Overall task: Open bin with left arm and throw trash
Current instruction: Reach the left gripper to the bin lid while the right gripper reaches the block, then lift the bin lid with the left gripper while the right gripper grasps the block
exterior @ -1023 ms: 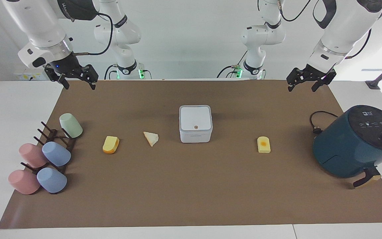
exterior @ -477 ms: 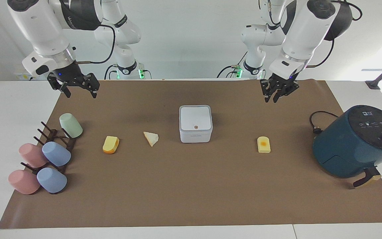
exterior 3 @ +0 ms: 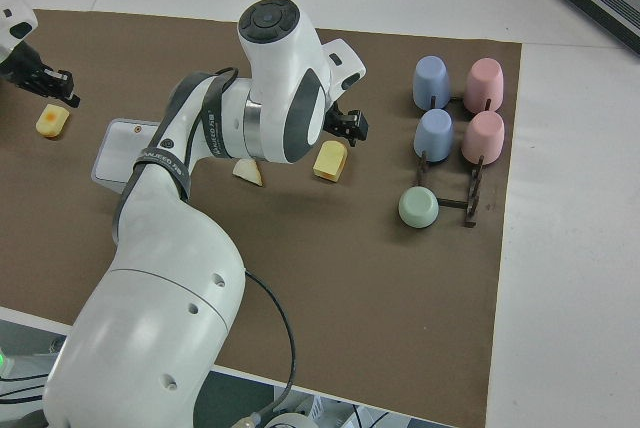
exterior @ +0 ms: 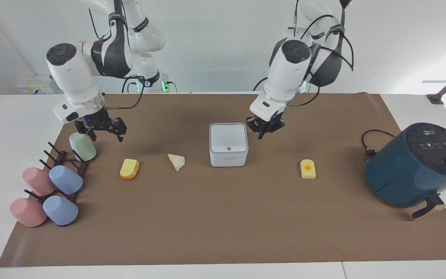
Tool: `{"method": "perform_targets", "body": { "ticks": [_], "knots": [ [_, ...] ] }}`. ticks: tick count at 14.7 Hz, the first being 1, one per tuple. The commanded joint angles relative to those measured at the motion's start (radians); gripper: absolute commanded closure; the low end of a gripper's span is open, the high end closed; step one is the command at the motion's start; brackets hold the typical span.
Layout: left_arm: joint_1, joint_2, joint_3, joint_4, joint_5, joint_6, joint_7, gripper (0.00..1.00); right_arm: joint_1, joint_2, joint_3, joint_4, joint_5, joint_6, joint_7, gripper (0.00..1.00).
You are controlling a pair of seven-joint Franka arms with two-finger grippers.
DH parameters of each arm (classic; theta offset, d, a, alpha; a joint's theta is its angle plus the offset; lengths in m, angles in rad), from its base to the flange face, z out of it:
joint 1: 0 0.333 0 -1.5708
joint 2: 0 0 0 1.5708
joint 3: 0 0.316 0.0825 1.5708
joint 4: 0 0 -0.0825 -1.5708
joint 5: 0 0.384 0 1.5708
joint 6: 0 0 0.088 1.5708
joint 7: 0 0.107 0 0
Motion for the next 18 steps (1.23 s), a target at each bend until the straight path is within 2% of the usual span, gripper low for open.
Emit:
{"method": "perform_targets", "body": {
  "ticks": [1, 4, 7, 11, 16, 17, 18],
  "knots": [
    [-0.037, 0.054, 0.018, 0.043, -0.01, 0.054, -0.011, 1.0, -0.004, 0.045, 0.008, -0.073, 0.011, 0.137, -0.011, 0.0],
    [-0.063, 0.077, 0.018, 0.037, -0.004, 0.074, -0.011, 1.0, -0.002, 0.056, 0.012, -0.133, 0.011, 0.269, -0.008, 0.0],
    [-0.099, 0.094, 0.018, 0.012, -0.004, 0.11, -0.01, 1.0, 0.001, 0.115, 0.015, -0.136, 0.011, 0.304, -0.011, 0.0],
    [-0.102, 0.103, 0.018, 0.0, -0.004, 0.134, -0.007, 1.0, 0.013, 0.155, 0.017, -0.151, 0.011, 0.384, -0.012, 0.0],
    [-0.114, 0.102, 0.019, -0.034, -0.002, 0.152, -0.001, 1.0, 0.018, 0.158, 0.017, -0.18, 0.011, 0.422, -0.026, 0.02],
    [-0.114, 0.105, 0.019, -0.034, -0.001, 0.153, -0.001, 1.0, 0.018, 0.157, 0.017, -0.185, 0.011, 0.43, -0.026, 0.25],
    [-0.119, 0.106, 0.019, -0.034, 0.014, 0.155, -0.001, 1.0, 0.019, 0.157, 0.017, -0.186, 0.011, 0.43, -0.026, 0.55]
  ]
}}
